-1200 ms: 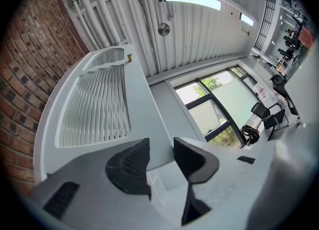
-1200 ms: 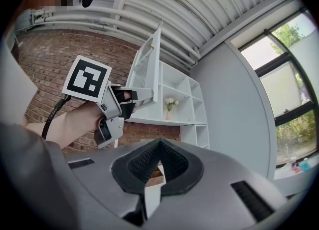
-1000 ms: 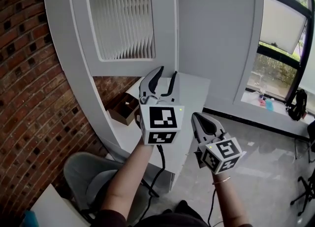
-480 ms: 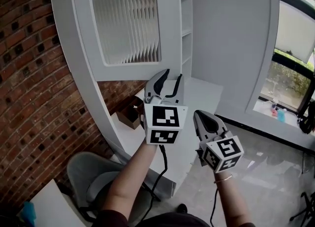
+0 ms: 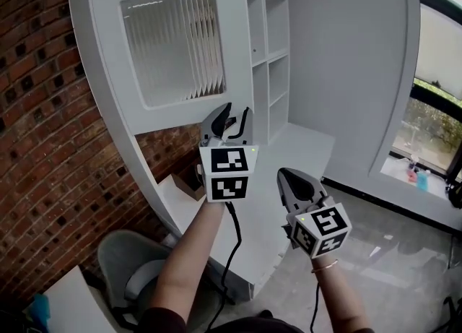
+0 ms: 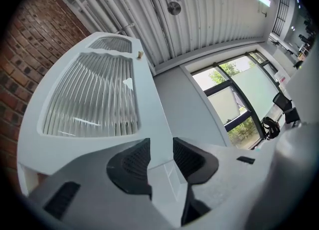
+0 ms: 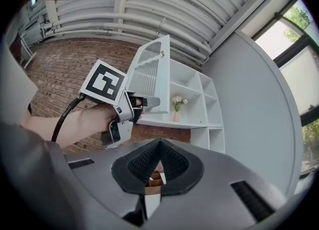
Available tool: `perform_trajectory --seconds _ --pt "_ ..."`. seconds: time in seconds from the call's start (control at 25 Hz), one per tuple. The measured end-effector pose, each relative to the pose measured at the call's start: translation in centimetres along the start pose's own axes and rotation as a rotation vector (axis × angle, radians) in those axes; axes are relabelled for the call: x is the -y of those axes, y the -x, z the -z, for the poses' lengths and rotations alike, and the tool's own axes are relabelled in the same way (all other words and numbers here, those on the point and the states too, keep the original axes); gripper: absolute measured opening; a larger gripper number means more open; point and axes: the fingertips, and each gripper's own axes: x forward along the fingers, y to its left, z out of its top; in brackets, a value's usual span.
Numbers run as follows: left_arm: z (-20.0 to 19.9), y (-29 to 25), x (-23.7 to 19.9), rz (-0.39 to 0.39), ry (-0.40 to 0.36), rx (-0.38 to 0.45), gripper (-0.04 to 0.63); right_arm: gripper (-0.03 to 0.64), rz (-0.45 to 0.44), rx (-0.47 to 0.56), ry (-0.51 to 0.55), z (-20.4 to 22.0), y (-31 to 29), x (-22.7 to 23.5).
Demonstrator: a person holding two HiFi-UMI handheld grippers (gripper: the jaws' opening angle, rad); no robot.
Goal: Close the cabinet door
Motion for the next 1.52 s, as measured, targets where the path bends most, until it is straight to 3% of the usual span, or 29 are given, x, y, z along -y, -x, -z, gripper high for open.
perform_trajectory --seconds 0.72,1.08,1.28,1.52 --pt "2.5 -4.8 -6.6 -0.175 0.014 -0.118 0.091 0.0 -0.172 0.01 -0.038 1.4 -6.0 0.6" --pt "3.6 -5.9 -7.6 -0.221 0.033 -0.136 0.084 0.0 -0.203 0.019 -0.048 1.7 -7.6 1.5" --pt "4.6 -7.0 -9.0 -0.24 0.115 -0.151 0.084 0.0 -0.215 0.021 -0.052 1.9 -8.6 1.8" --pt "5.1 -8.0 -10.0 -0.275 0.081 -0.173 0.075 0.0 -0.216 0.012 -0.05 2.4 -9.6 2.8"
